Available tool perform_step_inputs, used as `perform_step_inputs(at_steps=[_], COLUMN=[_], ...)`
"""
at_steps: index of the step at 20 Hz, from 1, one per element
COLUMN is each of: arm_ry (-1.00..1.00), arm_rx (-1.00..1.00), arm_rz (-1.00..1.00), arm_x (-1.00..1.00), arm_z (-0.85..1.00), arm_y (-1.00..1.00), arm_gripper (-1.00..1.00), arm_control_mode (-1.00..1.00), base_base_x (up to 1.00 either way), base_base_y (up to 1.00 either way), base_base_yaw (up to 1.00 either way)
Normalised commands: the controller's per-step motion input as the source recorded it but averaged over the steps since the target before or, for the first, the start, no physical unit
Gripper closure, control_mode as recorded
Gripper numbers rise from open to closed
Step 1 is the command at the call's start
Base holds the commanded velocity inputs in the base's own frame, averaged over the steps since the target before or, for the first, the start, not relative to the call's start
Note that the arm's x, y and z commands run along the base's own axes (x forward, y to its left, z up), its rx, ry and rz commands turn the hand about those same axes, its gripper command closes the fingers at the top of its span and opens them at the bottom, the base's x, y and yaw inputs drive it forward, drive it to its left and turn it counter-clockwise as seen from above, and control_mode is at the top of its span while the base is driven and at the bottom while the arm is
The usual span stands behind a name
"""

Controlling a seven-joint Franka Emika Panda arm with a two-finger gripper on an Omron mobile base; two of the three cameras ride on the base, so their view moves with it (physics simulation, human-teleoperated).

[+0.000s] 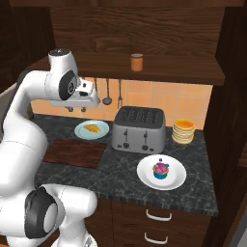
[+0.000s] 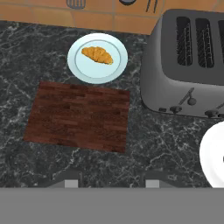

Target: From the different types of pastries on the counter, select a croissant and place it on the cutting board. Then retrieve a jar of jam from the cabinet and place it alongside the croissant on the cutting board.

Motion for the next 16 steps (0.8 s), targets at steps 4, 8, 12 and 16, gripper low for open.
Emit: perform_step_inputs(at_steps=[4,8,12,16], arm_ry=[-0.01,-0.03,0.00,-0.12], arm_rx=[-0.02,-0.05,-0.09,-0.07], arm_rz=[0.05,0.17,0.18,0.18], arm_x=[0.01,0.01,0.29,0.23], arm_z=[-0.13,-0.37,-0.56,-0.54], arm_y=[0.00,0.08,0.15,0.12], arm_gripper=[-1.00,-1.00,-1.00,-1.00], arm_control_mode=[-1.00,-1.00,-1.00,-1.00], base_base_x=[0.00,0.00,0.00,0.00], base_base_y=[0.00,0.00,0.00,0.00], base_base_yaw=[0.00,0.00,0.00,0.00])
